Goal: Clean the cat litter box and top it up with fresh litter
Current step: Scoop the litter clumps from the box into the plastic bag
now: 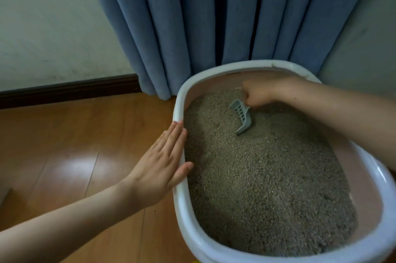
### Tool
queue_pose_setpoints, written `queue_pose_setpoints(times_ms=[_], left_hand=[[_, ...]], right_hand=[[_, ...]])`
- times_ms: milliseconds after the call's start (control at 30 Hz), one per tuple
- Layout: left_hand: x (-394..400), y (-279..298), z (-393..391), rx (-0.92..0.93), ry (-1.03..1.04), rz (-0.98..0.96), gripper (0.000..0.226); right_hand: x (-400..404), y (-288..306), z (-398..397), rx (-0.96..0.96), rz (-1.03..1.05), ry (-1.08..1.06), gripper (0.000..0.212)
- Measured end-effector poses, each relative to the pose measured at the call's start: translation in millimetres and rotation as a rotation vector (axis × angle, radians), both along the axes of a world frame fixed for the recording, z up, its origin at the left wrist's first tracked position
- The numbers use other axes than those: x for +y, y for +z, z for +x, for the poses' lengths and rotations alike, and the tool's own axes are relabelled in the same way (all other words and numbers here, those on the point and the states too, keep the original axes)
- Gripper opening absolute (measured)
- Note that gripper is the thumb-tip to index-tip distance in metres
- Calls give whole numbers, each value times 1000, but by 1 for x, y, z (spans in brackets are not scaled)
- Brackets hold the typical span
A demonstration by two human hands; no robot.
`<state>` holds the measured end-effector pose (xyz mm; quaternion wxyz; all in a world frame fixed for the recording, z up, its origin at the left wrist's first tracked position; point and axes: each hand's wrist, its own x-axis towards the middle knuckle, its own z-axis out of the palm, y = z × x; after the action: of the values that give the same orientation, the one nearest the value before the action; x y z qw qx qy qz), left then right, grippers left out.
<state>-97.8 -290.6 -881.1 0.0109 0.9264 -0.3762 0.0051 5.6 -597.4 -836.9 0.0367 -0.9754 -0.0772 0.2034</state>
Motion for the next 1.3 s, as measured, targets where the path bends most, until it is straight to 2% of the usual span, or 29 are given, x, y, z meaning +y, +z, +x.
queue_pose_setpoints(times_ms=[100, 200, 267, 400, 567, 833, 933, 1067, 1300], left_hand=[[-2, 7, 1, -68, -40, 118, 73], [0, 24, -6, -151, -141, 249, 73], [1, 33, -17, -110, -221, 270, 68], [-3, 23, -36, 114, -255, 133, 44], [-3, 4, -45, 102, -132, -52, 45], [0, -2, -47, 127, -101, -127, 50], [0, -1, -46, 136, -102, -133, 47], [-2, 4, -48, 130, -162, -110, 44], [2, -3, -50, 160, -173, -261, 47]], right_hand=[[6, -1, 6, -15, 47, 78, 21], [10, -13, 3, 33, 180, 112, 33], [19, -27, -4, 56, 270, 124, 34], [25, -50, -15, 43, 423, 80, 30], [23, -69, -21, 31, 621, 40, 29], [24, -83, -52, 97, 812, -67, 31], [22, -79, -63, 106, 887, -135, 23], [4, -66, -74, 82, 889, -181, 22], [-30, -29, -110, 1, 766, -253, 22]])
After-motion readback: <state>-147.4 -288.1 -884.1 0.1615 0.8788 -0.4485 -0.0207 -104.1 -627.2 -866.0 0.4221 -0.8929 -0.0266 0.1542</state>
